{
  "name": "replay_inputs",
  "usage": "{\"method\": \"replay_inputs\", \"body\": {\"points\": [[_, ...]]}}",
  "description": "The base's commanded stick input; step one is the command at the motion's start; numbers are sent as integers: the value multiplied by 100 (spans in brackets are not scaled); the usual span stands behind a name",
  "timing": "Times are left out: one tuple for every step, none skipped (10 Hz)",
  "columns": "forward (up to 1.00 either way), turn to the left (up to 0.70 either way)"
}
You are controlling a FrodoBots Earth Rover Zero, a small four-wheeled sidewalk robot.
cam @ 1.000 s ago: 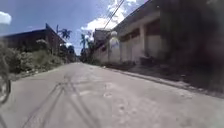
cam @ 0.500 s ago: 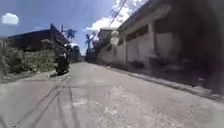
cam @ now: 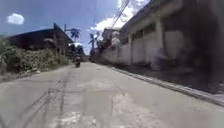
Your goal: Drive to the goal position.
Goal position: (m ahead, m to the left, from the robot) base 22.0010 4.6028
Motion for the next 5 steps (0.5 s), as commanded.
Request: {"method": "replay_inputs", "body": {"points": [[85,0],[85,0],[85,0],[85,0],[85,0]]}}
